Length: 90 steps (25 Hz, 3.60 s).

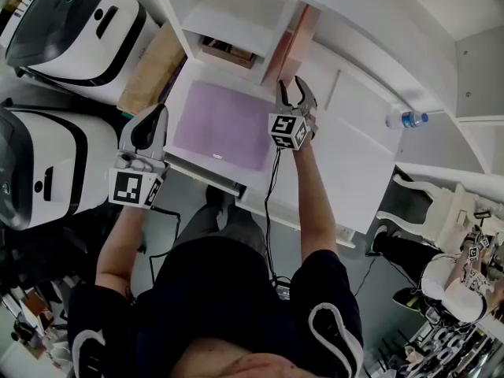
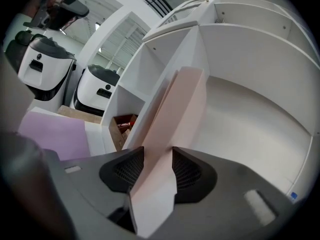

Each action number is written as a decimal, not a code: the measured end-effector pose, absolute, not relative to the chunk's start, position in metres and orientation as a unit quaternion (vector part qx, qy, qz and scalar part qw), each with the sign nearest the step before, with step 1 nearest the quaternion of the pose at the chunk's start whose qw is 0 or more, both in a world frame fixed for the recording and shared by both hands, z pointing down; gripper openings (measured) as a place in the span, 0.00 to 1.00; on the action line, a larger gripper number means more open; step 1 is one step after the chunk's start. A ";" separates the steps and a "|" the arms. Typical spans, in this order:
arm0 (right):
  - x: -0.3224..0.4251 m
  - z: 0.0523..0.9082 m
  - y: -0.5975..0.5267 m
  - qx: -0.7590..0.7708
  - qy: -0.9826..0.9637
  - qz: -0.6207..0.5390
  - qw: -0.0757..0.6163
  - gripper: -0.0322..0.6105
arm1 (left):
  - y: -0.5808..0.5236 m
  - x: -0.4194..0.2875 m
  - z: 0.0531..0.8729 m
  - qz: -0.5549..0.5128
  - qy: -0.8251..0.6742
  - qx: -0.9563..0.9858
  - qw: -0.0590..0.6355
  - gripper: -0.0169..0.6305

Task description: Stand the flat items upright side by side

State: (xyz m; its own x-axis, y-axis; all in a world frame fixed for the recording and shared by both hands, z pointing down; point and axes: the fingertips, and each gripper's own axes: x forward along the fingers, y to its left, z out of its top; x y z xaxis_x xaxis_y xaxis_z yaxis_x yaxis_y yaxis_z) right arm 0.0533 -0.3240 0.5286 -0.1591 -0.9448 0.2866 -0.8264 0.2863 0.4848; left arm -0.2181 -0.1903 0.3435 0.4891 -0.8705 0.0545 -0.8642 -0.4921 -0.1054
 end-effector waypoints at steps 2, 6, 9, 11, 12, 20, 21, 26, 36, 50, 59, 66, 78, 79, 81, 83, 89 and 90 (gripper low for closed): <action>0.053 0.525 -0.323 0.587 -0.756 -0.109 0.269 0.33 | -0.190 -0.218 0.343 -0.050 0.503 -0.862 0.031 0.03; 0.057 0.521 -0.321 0.593 -0.757 -0.092 0.259 0.37 | -0.190 -0.219 0.344 -0.050 0.502 -0.863 0.031 0.03; 0.060 0.519 -0.320 0.597 -0.757 -0.084 0.250 0.38 | -0.190 -0.218 0.344 -0.050 0.502 -0.863 0.030 0.03; 0.062 0.520 -0.322 0.597 -0.754 -0.090 0.258 0.36 | -0.190 -0.218 0.344 -0.049 0.502 -0.863 0.031 0.03; 0.061 0.520 -0.324 0.596 -0.752 -0.095 0.266 0.35 | -0.190 -0.217 0.344 -0.049 0.501 -0.863 0.031 0.03; 0.067 0.520 -0.325 0.557 -0.745 -0.123 0.345 0.35 | -0.190 -0.222 0.342 -0.046 0.505 -0.861 0.032 0.03; 0.068 0.521 -0.324 0.547 -0.745 -0.132 0.358 0.35 | -0.190 -0.223 0.342 -0.045 0.506 -0.861 0.032 0.03; 0.065 0.523 -0.324 0.508 -0.749 -0.169 0.391 0.34 | -0.190 -0.223 0.344 -0.044 0.506 -0.861 0.029 0.03; 0.052 0.522 -0.327 0.496 -0.758 -0.166 0.389 0.35 | -0.188 -0.224 0.344 -0.043 0.506 -0.861 0.028 0.03; 0.051 0.524 -0.322 0.491 -0.771 -0.141 0.380 0.37 | -0.191 -0.225 0.347 -0.040 0.507 -0.861 0.026 0.03; 0.048 0.521 -0.316 0.490 -0.781 -0.128 0.365 0.38 | -0.191 -0.225 0.346 -0.039 0.507 -0.861 0.028 0.03; 0.045 0.512 -0.303 0.499 -0.793 -0.098 0.335 0.38 | -0.192 -0.222 0.346 -0.037 0.504 -0.862 0.025 0.03; 0.049 0.470 -0.252 0.535 -0.812 -0.021 0.232 0.38 | -0.195 -0.204 0.350 -0.035 0.486 -0.873 0.021 0.03; 0.051 0.468 -0.247 0.538 -0.812 -0.014 0.225 0.38 | -0.195 -0.202 0.351 -0.036 0.484 -0.874 0.019 0.03; 0.054 0.463 -0.238 0.543 -0.813 -0.001 0.210 0.38 | -0.194 -0.198 0.355 -0.037 0.479 -0.877 0.014 0.03; 0.056 0.459 -0.228 0.546 -0.814 0.014 0.198 0.38 | -0.194 -0.194 0.359 -0.041 0.473 -0.880 0.010 0.03; 0.054 0.451 -0.198 0.542 -0.824 0.058 0.156 0.38 | -0.197 -0.183 0.370 -0.048 0.462 -0.886 -0.009 0.03; 0.054 0.448 -0.193 0.541 -0.825 0.066 0.148 0.38 | -0.197 -0.181 0.372 -0.050 0.458 -0.887 -0.012 0.03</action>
State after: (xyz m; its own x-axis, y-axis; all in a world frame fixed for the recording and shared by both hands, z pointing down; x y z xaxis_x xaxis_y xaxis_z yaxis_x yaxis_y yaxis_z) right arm 0.0538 -0.1928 0.4483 -0.3707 -0.8738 0.3147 -0.9126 0.4056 0.0513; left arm -0.1808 -0.1969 0.3718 0.5751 -0.8121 0.0987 -0.8144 -0.5797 -0.0245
